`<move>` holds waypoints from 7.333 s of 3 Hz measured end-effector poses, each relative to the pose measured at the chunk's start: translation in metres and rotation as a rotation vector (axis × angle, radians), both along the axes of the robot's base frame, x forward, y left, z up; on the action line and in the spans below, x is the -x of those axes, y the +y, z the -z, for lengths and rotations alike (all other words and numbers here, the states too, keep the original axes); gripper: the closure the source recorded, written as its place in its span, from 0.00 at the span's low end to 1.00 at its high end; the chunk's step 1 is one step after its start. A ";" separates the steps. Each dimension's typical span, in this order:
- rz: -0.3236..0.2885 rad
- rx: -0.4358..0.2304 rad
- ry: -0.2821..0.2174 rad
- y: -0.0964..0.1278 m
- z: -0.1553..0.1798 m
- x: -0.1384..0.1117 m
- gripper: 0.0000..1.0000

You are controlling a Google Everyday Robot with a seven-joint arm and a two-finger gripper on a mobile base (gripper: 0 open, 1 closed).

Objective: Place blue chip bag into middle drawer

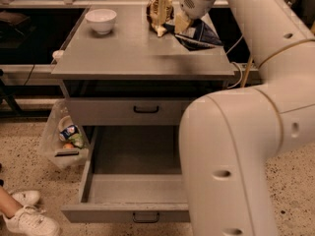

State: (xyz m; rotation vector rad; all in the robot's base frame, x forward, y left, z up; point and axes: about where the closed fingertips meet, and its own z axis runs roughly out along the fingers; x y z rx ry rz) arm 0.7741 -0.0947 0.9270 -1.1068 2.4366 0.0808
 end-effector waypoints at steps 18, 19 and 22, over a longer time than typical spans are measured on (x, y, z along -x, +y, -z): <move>0.824 -0.217 0.284 -0.004 0.545 0.204 1.00; 0.824 -0.218 0.284 -0.004 0.543 0.203 0.82; 0.824 -0.217 0.284 -0.004 0.543 0.203 0.13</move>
Offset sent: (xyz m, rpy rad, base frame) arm -0.3860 0.0177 -0.1232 0.0853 0.1199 -0.1564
